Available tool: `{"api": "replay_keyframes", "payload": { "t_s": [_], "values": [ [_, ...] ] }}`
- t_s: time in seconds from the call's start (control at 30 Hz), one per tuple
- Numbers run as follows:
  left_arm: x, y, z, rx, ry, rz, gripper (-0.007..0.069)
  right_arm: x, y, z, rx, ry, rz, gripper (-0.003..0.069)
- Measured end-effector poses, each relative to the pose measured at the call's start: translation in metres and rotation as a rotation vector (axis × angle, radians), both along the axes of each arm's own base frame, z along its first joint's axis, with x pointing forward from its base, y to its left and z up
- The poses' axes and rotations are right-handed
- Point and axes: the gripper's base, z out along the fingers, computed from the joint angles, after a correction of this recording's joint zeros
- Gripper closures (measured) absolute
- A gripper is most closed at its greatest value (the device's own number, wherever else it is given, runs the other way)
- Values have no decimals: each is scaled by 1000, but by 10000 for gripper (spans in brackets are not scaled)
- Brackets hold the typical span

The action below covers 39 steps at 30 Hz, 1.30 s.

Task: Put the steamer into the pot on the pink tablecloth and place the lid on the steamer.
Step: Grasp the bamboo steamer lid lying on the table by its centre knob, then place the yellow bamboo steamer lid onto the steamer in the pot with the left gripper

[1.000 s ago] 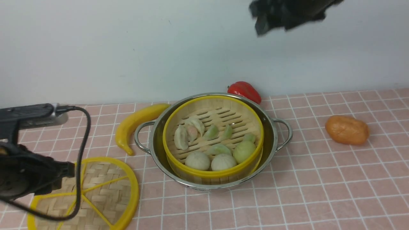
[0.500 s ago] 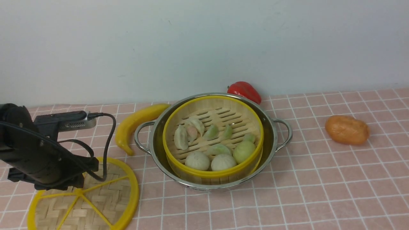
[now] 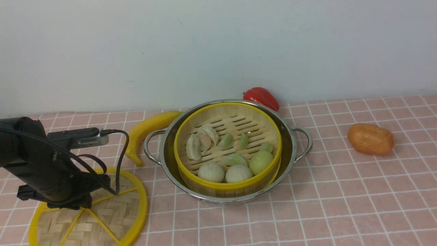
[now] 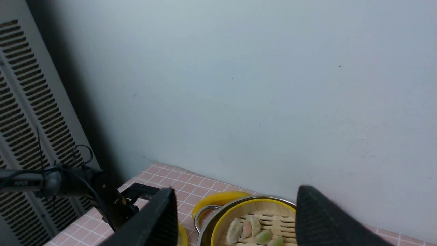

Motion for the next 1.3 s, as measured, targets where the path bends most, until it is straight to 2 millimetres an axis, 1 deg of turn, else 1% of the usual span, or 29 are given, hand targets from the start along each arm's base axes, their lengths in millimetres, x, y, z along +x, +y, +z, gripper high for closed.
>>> {"api": "replay_keyframes", "payload": {
  "t_s": [0.13,0.23,0.27,0.3,0.33,0.37,0.4,0.47,0.5,0.53,0.57,0.63,0.67,0.7,0.73,0.77,0.8,0.87,0.9,0.93,0.97,1.0,1.03,1.07,1.1,1.13,1.17,1.23,1.3],
  "values": [
    [0,0,2,-2,26,0,508,2,-2,-1,-15,-2,-28,203],
    [2,2,11,3,40,-1,508,4,-5,-1,-34,-11,-62,203],
    [5,6,26,15,33,1,508,5,-6,-1,-44,-16,-83,203],
    [5,8,33,23,42,-1,508,6,-7,-1,-51,-19,-97,203],
    [7,10,45,37,29,-3,508,6,-8,-1,-54,-20,-106,203],
    [11,12,66,56,-8,-6,508,6,-9,-1,-55,-20,-113,203],
    [12,13,76,67,-22,-8,508,7,-9,-1,-54,-19,-120,203],
    [15,12,109,83,-83,-15,508,7,-10,-1,-51,-17,-128,203],
    [18,6,132,88,-130,-32,508,7,-10,-1,-49,-16,-130,203],
    [19,1,140,89,-145,-43,508,7,-10,-1,-47,-15,-130,203],
    [23,-15,159,87,-194,-90,508,7,-10,-1,-45,-14,-130,203],
    [26,-34,174,82,-245,-145,508,7,-10,-1,-41,-11,-131,203],
    [28,-52,180,74,-268,-199,508,7,-10,-1,-37,-9,-131,203],
    [30,-62,183,70,-282,-227,508,7,-10,-1,-34,-7,-132,203],
    [31,-65,183,69,-281,-236,508,7,-10,-1,-33,-6,-132,203],
    [35,-100,182,57,-292,-332,508,7,-10,-1,-28,-4,-132,203],
    [36,-103,181,56,-291,-342,508,7,-10,-1,-26,-3,-133,203],
    [43,-144,167,46,-280,-441,508,7,-10,-1,-25,-2,-133,203],
    [44,-150,164,44,-278,-456,508,7,-10,-1,-24,-1,-133,203],
    [49,-174,153,42,-263,-508,508,7,-10,-1,-22,0,-133,203],
    [51,-186,145,41,-253,-536,508,7,-10,-1,-18,2,-133,203],
    [52,-187,146,40,-256,-534,508,7,-10,-1,-17,3,-134,203],
    [56,-205,136,36,-251,-567,508,7,-10,-1,-11,6,-134,203],
    [59,-216,131,37,-247,-583,508,7,-10,-1,-6,9,-135,203],
    [62,-221,127,40,-245,-590,508,7,-10,-1,-4,10,-135,203],
    [62,-223,127,41,-244,-592,508,7,-10,-1,-3,11,-135,203],
    [67,-231,122,52,-245,-603,508,7,-10,-1,-3,11,-135,203],
    [75,-238,114,72,-246,-611,508,7,-10,-1,-1,12,-135,203],
    [80,-240,110,80,-244,-611,508,7,-10,-1,0,13,-135,203]
  ]
}}
